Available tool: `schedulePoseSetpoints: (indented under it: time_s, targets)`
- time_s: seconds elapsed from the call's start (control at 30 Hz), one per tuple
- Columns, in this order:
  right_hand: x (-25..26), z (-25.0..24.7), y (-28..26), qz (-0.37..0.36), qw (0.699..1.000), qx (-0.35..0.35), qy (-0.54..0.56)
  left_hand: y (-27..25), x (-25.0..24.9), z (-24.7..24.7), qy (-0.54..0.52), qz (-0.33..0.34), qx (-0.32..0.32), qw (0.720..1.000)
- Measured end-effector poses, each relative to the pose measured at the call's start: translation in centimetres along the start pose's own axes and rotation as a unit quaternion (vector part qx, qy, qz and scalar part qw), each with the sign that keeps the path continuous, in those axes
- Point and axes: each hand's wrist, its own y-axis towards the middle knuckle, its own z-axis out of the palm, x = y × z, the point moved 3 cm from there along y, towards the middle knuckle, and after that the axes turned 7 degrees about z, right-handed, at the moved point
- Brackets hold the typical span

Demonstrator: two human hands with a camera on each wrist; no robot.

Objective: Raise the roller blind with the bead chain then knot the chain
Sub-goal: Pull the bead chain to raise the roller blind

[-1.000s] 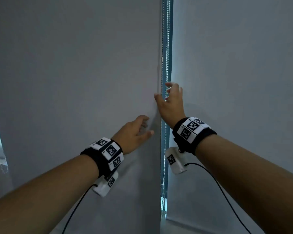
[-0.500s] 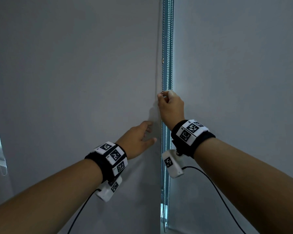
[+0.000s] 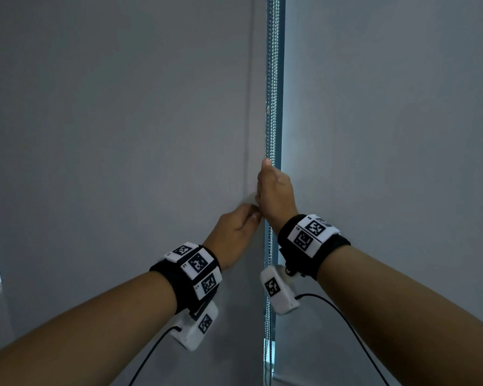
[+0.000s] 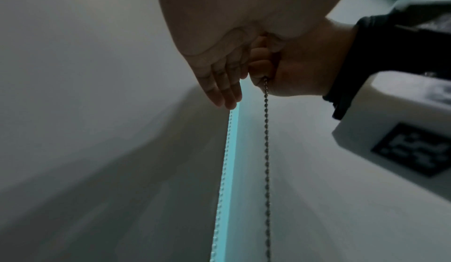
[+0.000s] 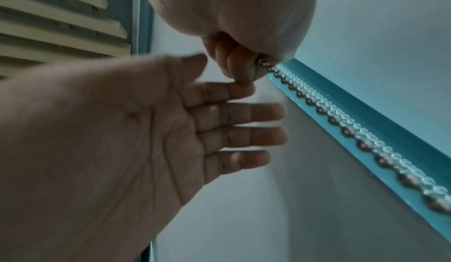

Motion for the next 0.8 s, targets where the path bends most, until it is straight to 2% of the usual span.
schedulePoseSetpoints:
  time_s: [0.27, 0.47, 0.63, 0.8]
  targets:
    - [0.3, -0.6, -2.0, -0.026, 1.0, -0.002, -0.009, 0.2, -1.5, 0.7, -0.091, -0.004, -0.064, 0.994]
    - [0.1, -1.6, -3.0, -0.024, 1.0, -0.005, -0.006, 0.5, -2.8, 1.1, -0.133, 0.0, -0.067, 0.989]
    - [-0.3, -2.3, -4.7, -0.006, 0.999, 0.023, 0.041, 1.2, -3.4, 0.9, -0.152, 0.006, -0.08, 0.985]
    - [-1.7, -2.2, -5.4, -0.016, 0.999, 0.018, 0.031, 2.0, -3.9, 1.1, -0.155, -0.013, -0.08, 0.985]
